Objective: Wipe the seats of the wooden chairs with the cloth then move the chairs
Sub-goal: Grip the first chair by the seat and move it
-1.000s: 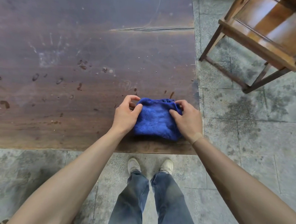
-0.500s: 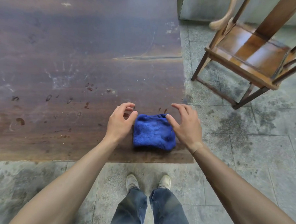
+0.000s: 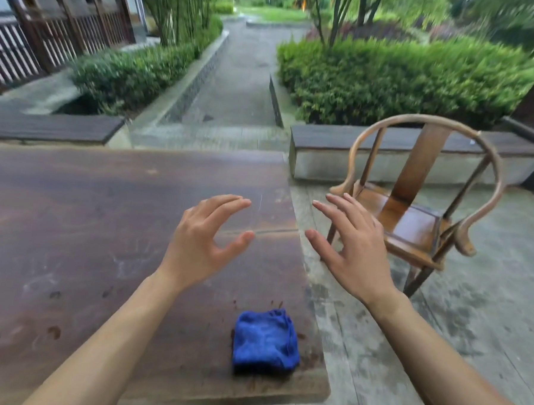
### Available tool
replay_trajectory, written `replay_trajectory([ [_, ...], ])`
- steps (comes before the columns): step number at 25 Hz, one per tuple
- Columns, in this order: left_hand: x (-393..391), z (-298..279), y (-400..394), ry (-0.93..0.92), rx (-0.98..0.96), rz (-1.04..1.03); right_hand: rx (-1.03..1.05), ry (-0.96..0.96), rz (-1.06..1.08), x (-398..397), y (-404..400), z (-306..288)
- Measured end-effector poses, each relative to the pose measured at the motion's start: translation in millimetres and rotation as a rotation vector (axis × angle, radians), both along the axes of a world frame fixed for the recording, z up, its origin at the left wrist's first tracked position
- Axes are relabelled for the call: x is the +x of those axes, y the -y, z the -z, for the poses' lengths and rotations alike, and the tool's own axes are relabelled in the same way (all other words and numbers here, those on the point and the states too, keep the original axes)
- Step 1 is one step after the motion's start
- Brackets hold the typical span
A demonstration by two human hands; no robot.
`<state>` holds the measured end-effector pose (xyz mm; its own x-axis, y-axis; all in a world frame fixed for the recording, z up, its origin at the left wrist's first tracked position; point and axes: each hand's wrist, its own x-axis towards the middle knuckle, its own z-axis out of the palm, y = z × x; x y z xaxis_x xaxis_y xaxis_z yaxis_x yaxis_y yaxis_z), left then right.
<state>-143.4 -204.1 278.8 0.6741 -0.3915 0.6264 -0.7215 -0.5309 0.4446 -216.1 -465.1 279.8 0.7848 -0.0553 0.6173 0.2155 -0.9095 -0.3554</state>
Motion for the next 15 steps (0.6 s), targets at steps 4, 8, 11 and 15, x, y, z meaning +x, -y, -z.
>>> replay_trajectory([
  [4, -11, -44, -9, 0.187, 0.007, 0.058, -0.063, 0.133, -0.036, -17, 4, -45],
  [8, -18, -64, -10, 0.271, -0.002, 0.064, -0.072, 0.184, -0.034, -27, 9, -62],
  [11, -21, -67, -10, 0.277, -0.004, 0.075, -0.079, 0.207, -0.045, -32, 10, -63],
  [15, -28, -77, -13, 0.292, -0.038, 0.107, -0.086, 0.244, -0.058, -40, 10, -71],
])
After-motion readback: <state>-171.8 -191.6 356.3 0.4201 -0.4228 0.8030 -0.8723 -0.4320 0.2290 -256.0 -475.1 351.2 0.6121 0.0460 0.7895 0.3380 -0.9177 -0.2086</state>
